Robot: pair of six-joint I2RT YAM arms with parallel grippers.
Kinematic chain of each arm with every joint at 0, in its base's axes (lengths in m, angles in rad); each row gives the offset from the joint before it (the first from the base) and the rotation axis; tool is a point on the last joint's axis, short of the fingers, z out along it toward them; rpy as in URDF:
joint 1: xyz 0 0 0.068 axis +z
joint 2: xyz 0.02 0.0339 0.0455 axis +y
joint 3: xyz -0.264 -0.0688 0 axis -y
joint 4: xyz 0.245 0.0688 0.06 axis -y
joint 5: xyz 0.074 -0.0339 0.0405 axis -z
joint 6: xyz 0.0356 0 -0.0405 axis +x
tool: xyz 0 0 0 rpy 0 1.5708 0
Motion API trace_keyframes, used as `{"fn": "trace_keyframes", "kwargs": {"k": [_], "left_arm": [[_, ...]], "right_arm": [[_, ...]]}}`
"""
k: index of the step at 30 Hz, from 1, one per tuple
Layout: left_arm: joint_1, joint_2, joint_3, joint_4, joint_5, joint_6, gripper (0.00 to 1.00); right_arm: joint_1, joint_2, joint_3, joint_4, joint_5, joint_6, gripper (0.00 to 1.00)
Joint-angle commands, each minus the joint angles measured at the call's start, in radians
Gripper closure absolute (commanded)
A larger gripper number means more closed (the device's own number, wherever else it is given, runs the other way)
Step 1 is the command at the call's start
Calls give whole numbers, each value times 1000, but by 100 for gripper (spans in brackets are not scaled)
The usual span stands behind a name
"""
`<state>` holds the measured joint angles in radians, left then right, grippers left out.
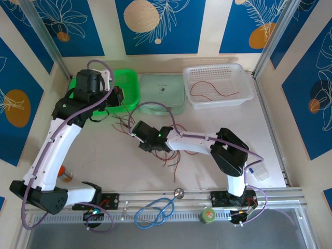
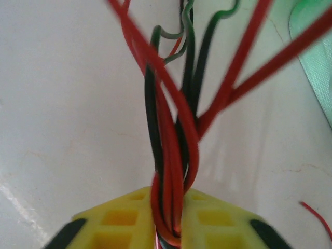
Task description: Untangle the cables
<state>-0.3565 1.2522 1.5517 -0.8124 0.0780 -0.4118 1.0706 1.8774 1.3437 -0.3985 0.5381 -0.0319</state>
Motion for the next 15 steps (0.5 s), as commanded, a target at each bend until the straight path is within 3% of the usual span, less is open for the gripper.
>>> {"fn": "trace_keyframes", "kwargs": {"k": [1,7,15], "left_arm": [[-4,-2,52,-10,-11,22,100],[-3,11,88,-47,-74,42,100],[0,43,135,-102,-256,87,100]], "right_arm": [[-11,-36,-25,0,-51,65,100],[14,-118,-83,-32,-28,142,100],[99,-231,-218,-90,-19,258,100]]}}
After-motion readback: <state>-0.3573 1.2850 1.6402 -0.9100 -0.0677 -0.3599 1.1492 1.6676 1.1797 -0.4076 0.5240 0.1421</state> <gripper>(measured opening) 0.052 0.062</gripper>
